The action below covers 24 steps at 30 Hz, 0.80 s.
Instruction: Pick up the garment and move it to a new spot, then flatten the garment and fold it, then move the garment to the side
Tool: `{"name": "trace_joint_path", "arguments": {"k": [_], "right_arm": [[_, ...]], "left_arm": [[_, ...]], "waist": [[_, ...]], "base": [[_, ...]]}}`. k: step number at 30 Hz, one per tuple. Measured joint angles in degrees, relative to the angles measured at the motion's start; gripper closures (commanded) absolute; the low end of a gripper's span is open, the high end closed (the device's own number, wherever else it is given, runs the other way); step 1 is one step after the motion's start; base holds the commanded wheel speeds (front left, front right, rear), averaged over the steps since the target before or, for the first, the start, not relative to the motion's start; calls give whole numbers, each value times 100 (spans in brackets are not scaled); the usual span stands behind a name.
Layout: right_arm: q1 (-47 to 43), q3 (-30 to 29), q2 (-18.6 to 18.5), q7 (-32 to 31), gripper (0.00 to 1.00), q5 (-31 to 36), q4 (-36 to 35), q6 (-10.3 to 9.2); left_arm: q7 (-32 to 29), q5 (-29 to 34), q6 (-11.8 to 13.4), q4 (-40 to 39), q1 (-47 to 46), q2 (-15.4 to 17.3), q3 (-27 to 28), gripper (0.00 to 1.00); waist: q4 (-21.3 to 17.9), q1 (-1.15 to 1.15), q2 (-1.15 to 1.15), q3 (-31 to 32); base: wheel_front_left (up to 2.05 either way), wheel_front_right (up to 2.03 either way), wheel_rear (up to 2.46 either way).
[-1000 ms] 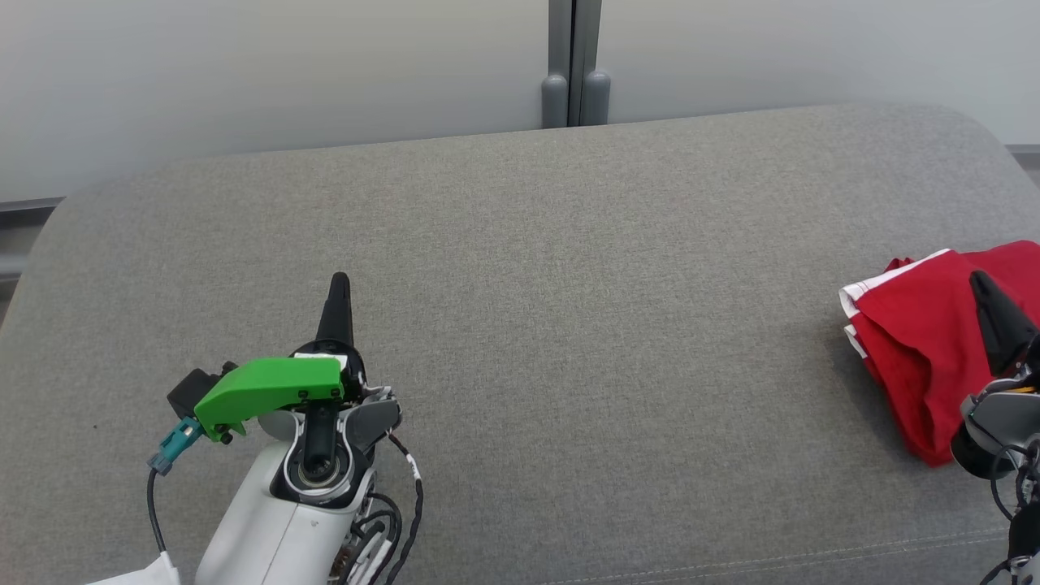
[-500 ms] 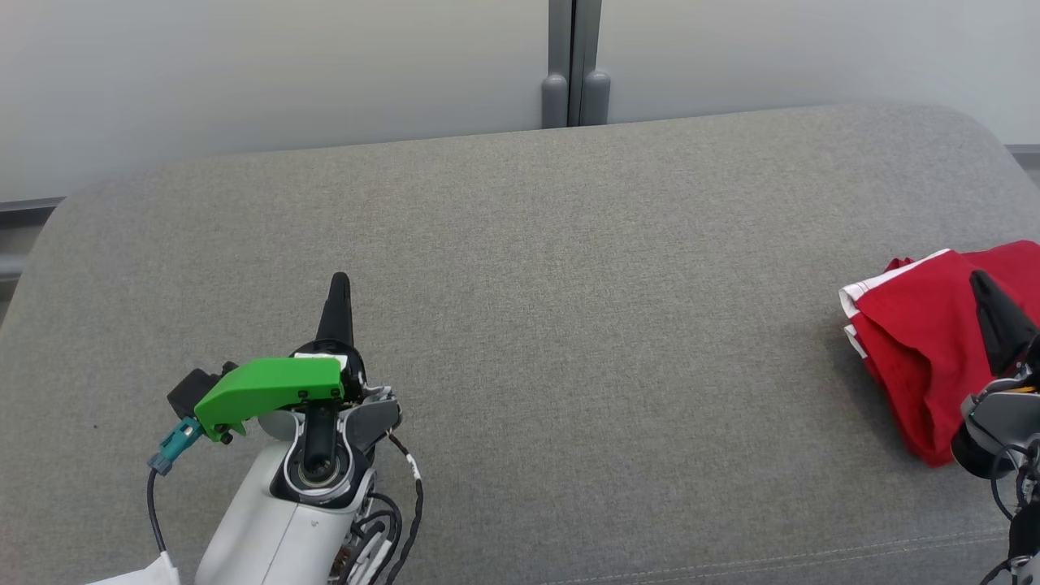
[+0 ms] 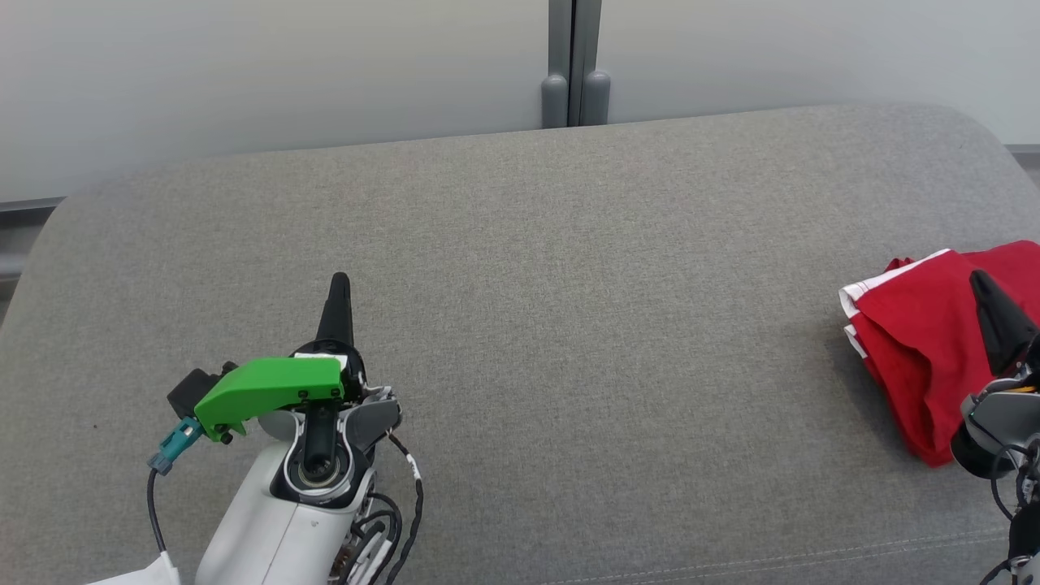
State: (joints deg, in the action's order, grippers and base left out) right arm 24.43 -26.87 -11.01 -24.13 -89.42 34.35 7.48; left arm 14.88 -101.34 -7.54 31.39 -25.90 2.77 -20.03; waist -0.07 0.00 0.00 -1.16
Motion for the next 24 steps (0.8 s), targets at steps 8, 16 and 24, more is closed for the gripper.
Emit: {"name": "trace_joint_path", "arguments": {"k": [8,16,24], "right_arm": [[0,2,-1,1,100,-1,0,0],[0,4,-2,1,100,-13,0,0],[0,5,-3,1,100,-15,0,0]], "left_arm": [[0,0,0,0,0,0,0,100],[0,0,0,0,0,0,0,100],[0,0,0,-1,0,0,0,100]], "waist": [[0,0,0,0],[0,0,0,0],[0,0,0,0]], "base": [[0,0,0],[0,0,0],[0,0,0]]}}
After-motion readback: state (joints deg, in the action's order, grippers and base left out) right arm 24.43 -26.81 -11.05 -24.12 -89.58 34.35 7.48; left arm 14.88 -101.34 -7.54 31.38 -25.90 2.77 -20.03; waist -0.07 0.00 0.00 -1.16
